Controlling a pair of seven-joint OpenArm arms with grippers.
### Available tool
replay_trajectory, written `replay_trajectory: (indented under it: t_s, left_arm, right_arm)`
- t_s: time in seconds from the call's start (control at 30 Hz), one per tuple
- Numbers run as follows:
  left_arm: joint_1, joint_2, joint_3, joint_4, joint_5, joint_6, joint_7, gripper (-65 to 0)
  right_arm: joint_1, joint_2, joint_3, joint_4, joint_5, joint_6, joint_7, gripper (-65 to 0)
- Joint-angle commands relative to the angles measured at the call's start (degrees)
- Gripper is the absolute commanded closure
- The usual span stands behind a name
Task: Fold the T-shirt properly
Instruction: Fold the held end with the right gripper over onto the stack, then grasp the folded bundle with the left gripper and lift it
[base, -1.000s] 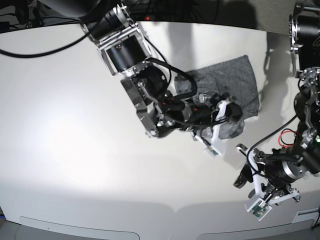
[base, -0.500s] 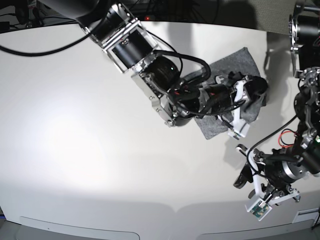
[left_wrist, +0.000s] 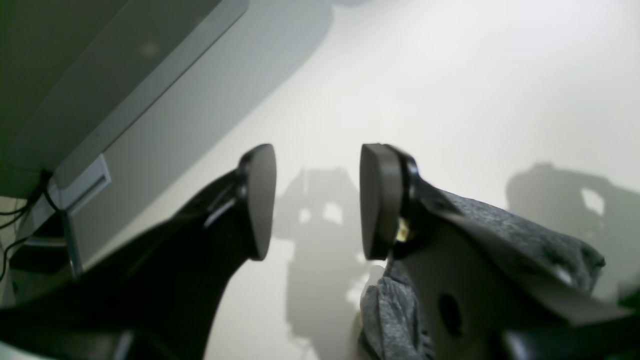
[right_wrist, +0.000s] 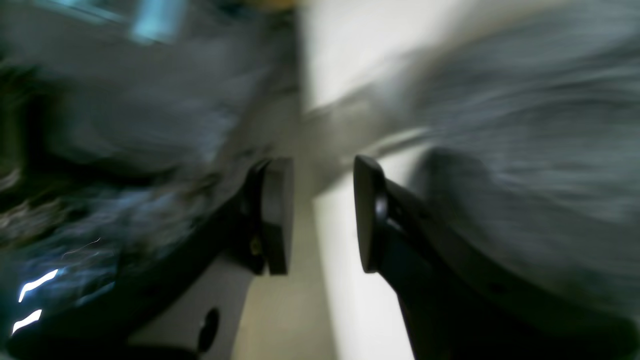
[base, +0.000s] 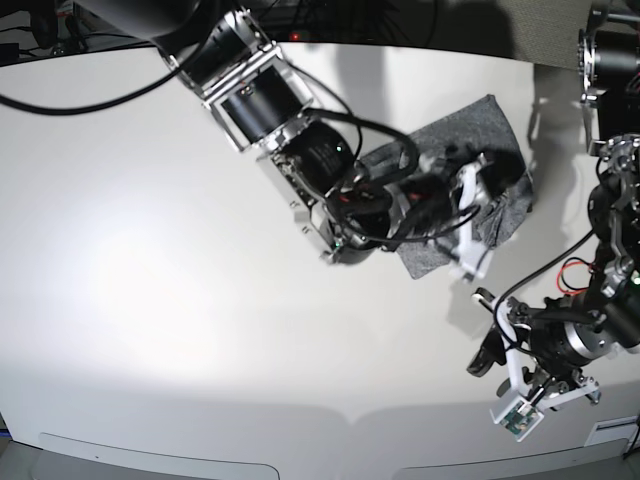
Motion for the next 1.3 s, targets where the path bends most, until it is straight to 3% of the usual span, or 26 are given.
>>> replay_trajectory:
  t_s: [0.0,0.1,0.17,0.3,0.47,0.53,0.7,0.93,1.1,1.17,1.27]
  left_arm:
    - [-1.42,-0.52,-0.33,0.90,-0.20,0.13,-1.16,-26.0]
    - [-1.44,-0.52,-0.33,0.90,-0.17,0.13,-2.36,-26.0]
    - [-1.46,-0.52,-0.33,0.90,-0.17,0.13,-2.84,-26.0]
    - [-1.42,-0.50,-0.33,0.87,-0.70,0.17,-3.93,-26.0]
    - [2.47,-0.39,-0.22,-0.26,-12.28,0.13,-4.37,-26.0]
    - [5.29,0.15,-0.22,-0.31,-14.38,-0.15,-4.66,-26.0]
    - [10.73,0.63,-0.17,-0.28,-13.97,-5.84,-9.03,-26.0]
    - [13.73,0.61,2.84,-0.31,-15.13,-7.26,-11.85,-26.0]
    - [16.46,0.61,13.11,-0.31,-8.39,-5.51,-13.11,-26.0]
    - [17.77,0.63,17.27,-0.31,-2.21,-2.38,-13.09,-26.0]
    - [18.58,0.61,22.03,-0.31,7.72,5.01,-11.96,-26.0]
  right_arm:
    - [1.90,-0.64,1.64,0.94,-1.62,0.52,2.99,-20.6]
    - [2.38,-0.64,6.54,0.94,-11.15,0.52,9.18,-20.6]
    - [2.71,-0.64,9.60,1.03,-14.43,0.52,13.16,-20.6]
    - [3.93,-0.64,15.21,1.16,-20.00,0.52,14.56,-20.6]
    - [4.57,0.07,24.44,1.55,-32.09,0.52,19.17,-20.6]
    - [4.37,3.13,26.97,2.62,-34.49,0.52,19.12,-20.6]
    - [1.25,13.31,28.57,8.33,-36.06,0.52,17.84,-20.6]
    - [-6.10,25.33,28.57,13.77,-36.04,0.52,16.59,-20.6]
    - [-10.82,28.39,28.57,14.58,-35.85,0.52,16.76,-20.6]
    - [-11.72,28.26,28.87,14.58,-35.82,0.52,16.87,-20.6]
    - [-11.74,28.22,28.96,14.58,-35.82,0.52,17.14,-20.6]
